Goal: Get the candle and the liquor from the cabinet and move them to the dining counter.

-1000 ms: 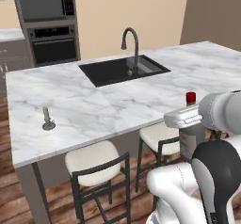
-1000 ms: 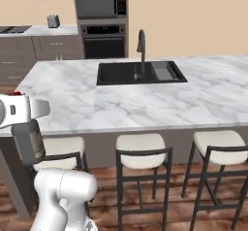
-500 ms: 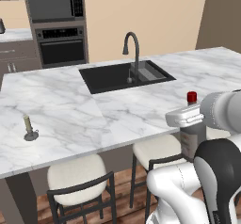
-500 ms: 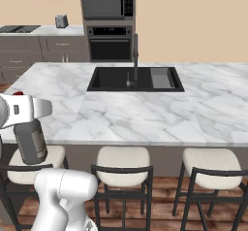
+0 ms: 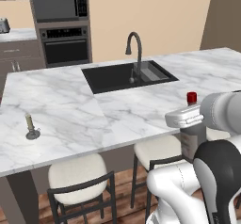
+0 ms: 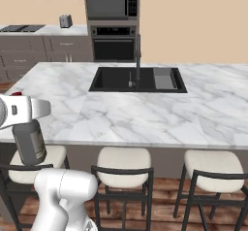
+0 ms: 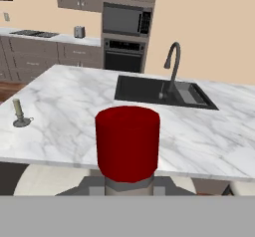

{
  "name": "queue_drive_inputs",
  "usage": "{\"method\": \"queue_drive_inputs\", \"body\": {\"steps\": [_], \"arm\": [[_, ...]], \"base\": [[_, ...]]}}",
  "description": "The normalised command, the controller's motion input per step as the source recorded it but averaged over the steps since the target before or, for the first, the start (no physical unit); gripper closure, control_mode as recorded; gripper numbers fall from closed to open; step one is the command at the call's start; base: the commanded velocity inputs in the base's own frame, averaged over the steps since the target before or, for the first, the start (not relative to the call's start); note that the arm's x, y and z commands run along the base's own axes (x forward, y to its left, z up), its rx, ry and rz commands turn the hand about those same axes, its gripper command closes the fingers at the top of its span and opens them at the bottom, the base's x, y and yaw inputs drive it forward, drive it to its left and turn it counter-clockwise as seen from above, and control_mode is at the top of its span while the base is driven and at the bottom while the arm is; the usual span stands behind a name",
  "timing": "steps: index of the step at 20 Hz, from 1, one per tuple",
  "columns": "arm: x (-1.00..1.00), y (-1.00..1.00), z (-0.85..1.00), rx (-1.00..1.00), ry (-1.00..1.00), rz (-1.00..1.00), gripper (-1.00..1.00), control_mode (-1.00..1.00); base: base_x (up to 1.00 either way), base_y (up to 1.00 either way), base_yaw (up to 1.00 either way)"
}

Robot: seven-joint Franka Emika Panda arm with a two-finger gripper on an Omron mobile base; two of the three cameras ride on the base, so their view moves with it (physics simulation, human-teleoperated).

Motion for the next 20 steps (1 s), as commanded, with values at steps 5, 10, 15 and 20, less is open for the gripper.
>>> {"method": "queue_drive_inputs", "body": {"steps": [5,10,15,20], "arm": [[0.0,0.0,0.0,0.0,0.0,0.0,1.0,1.0],[0.0,0.0,0.0,0.0,0.0,0.0,1.0,1.0],[0.72,0.0,-0.23,0.01,-0.07,0.27,1.0,-1.0],[0.88,-0.06,-0.27,0.04,-0.1,0.52,1.0,-1.0]], "base": [[0.32,0.0,0.01],[0.5,-0.02,0.11],[0.14,0.0,0.04],[0.0,0.0,0.0]]}}
